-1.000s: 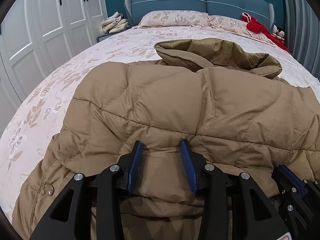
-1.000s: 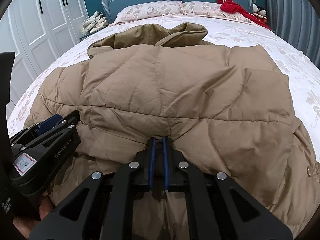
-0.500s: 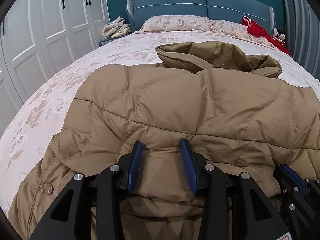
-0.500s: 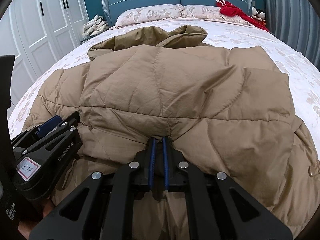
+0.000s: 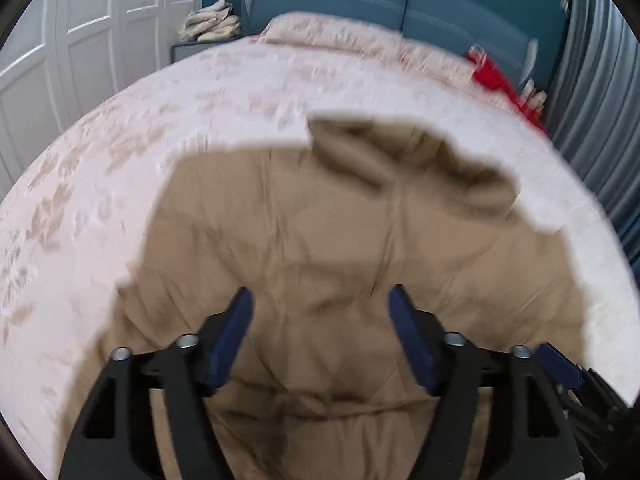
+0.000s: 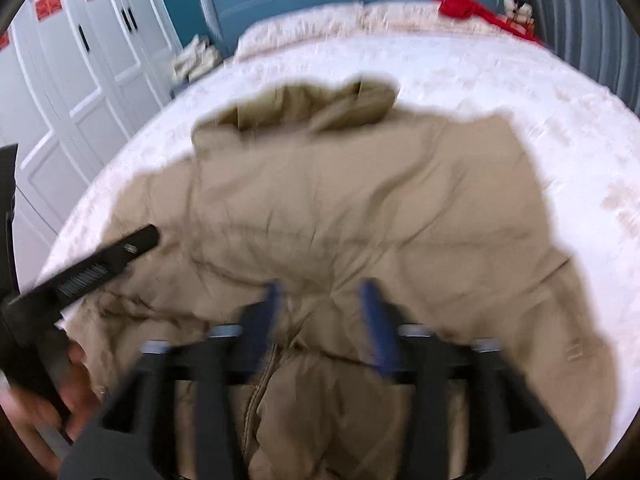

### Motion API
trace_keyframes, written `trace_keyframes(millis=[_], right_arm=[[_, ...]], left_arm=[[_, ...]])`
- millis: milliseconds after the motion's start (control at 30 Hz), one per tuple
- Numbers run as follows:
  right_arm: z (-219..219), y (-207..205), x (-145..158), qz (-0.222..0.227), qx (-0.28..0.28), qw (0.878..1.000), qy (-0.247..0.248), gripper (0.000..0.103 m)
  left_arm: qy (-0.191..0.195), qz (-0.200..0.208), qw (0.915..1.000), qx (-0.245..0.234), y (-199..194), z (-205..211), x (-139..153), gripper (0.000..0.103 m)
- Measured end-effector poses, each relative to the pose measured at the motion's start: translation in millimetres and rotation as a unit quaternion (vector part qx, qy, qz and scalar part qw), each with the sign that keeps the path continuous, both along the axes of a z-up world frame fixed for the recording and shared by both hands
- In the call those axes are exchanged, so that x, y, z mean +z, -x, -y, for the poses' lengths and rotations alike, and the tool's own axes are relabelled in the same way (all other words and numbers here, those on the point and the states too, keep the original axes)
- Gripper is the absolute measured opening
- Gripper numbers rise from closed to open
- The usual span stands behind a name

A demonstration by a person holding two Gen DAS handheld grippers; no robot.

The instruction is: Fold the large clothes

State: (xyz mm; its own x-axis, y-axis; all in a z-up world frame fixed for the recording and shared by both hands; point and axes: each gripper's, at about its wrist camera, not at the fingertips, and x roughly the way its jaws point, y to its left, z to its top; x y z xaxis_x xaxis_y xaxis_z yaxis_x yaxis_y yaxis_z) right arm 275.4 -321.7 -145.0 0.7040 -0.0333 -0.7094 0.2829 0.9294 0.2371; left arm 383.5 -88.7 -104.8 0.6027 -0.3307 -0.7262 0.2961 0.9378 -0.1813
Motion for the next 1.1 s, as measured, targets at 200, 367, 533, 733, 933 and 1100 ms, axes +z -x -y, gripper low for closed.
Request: trace_keyframes(millis=[200,367,533,733,933,1100], right_arm=[[60.2,-32.6,37.5,0.037,-0.044,0.993,-0.098,0.071],[100.6,-92.4,25.4,0.033,-0.084,0.975,-0.204,0.064],[102.2,-129.9,-2.0,0.010,-0.079,0.963,-0.256,0.051],[100.2,-136.1,-19.8,0.028,-0.073,0.941,-0.328,0.003],[75.4,-93.3,9.1,0.099,-0.014,0.969,-0.226,0.002],[72.8,-104.9,-35.8,0.015,-0.036,0.988,-0.152,0.001]], left_arm=[[0.107,-0.066,0.9920,0.015,-70.5,1.7,41.3,0.079],[0.143,-0.184,0.9719,0.030,-137.6,33.1,4.4,0.079],[0.164,-0.235,0.9570,0.040,-155.9,44.3,-30.1,0.078],[0.163,-0.231,0.9591,-0.011,-149.5,57.7,-27.7,0.012],[0.167,-0.160,0.9723,-0.035,-129.0,40.8,-7.1,0.003],[0.093,-0.157,0.9827,-0.032,-123.9,54.0,-53.2,0.003]])
